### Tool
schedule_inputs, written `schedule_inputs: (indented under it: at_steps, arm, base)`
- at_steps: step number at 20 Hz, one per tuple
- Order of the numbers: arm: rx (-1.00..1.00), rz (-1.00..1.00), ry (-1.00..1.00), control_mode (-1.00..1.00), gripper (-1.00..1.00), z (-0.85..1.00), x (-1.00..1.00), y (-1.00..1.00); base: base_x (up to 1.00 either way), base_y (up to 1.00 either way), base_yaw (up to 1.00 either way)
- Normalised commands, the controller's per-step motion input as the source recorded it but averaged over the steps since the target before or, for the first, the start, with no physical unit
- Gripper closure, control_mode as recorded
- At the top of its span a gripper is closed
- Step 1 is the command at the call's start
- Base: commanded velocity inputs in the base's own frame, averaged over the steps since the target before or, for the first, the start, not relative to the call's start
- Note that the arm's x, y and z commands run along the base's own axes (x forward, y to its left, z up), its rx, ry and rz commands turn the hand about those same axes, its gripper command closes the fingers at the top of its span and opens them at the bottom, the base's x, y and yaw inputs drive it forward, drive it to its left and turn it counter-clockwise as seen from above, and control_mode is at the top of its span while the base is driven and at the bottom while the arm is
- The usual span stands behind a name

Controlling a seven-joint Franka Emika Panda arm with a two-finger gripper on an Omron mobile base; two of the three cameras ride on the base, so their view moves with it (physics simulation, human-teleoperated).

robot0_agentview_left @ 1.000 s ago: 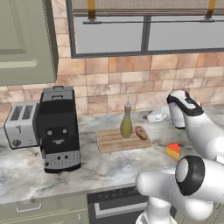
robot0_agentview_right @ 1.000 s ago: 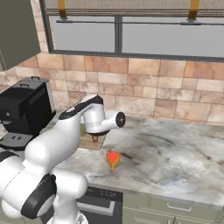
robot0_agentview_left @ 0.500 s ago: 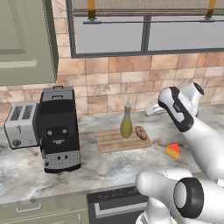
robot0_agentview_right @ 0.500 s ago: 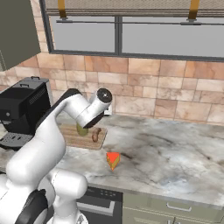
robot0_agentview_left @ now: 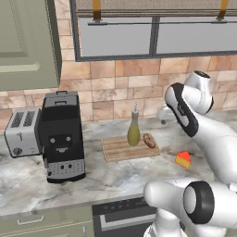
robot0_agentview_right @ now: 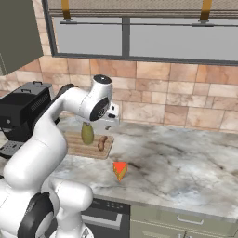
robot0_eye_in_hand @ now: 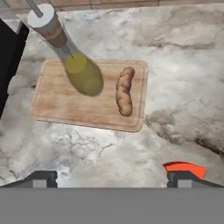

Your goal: Retrieve the reheated potato from the microwave, then place the potato, cheese, and condiment on the cutting board.

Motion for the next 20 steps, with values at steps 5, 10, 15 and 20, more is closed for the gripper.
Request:
schedule_inputs:
  at_steps: [5, 10, 15, 20]
  arm:
    - [-0.12, -0.04, 0.04, -1.00, -1.00, -0.01, -0.37, -0.33]
    - [-0.14, -0.09, 0.00, -1.00, -1.00, -0.02, -0.37, -0.22]
    - [-0.16, -0.09, 0.00, -1.00, -1.00, -0.11, -0.35, -0.22]
    - [-0.12, -0.05, 0.04, -1.00, -1.00, -0.19, -0.25, -0.24]
  base:
    - [0.00, 0.00, 0.00]
    - [0.00, 0.00, 0.00]
    - [0.00, 0.00, 0.00]
    - [0.00, 0.00, 0.00]
